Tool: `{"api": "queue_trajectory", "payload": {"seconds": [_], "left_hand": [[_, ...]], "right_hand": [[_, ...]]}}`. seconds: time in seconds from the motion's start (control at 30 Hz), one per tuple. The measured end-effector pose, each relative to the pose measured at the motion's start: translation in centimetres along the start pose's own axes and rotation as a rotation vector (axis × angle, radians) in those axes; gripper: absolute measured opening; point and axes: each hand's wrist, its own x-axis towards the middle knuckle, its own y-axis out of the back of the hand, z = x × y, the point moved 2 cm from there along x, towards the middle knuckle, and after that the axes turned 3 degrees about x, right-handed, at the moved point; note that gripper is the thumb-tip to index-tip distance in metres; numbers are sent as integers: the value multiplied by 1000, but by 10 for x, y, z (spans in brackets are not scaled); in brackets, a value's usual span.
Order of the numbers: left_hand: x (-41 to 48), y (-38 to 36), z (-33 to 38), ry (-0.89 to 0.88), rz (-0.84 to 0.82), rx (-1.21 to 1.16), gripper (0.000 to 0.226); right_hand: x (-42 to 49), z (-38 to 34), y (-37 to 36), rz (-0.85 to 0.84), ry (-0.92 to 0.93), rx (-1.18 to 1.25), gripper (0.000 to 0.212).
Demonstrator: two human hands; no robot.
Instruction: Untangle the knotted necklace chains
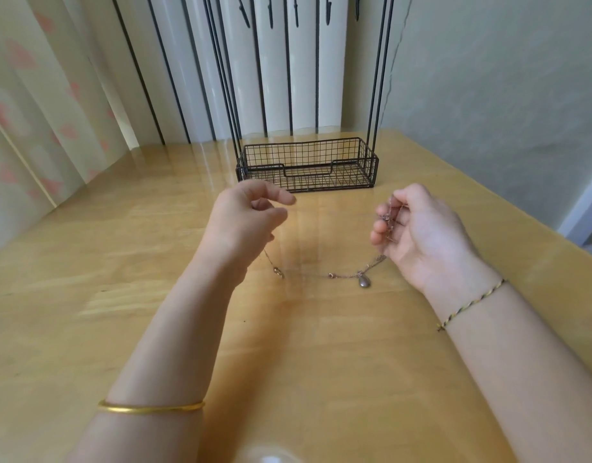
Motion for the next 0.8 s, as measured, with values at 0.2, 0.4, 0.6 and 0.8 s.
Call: {"api": "queue_trajectory", "payload": {"seconds": [0.2,0.4,0.6,0.8], "left_hand": [[9,18,-10,71,338,-88,17],[14,26,-24,389,289,-703,19],[17,23,-33,371,325,-446,22],[16,18,-32,272,270,-83,23]], "right_hand": [[-2,-2,1,75,149,-135,21],[0,-4,4,111,88,40,20],[-4,0,0,56,90,9,17],[-8,-1,-4,0,136,-138,18]]}}
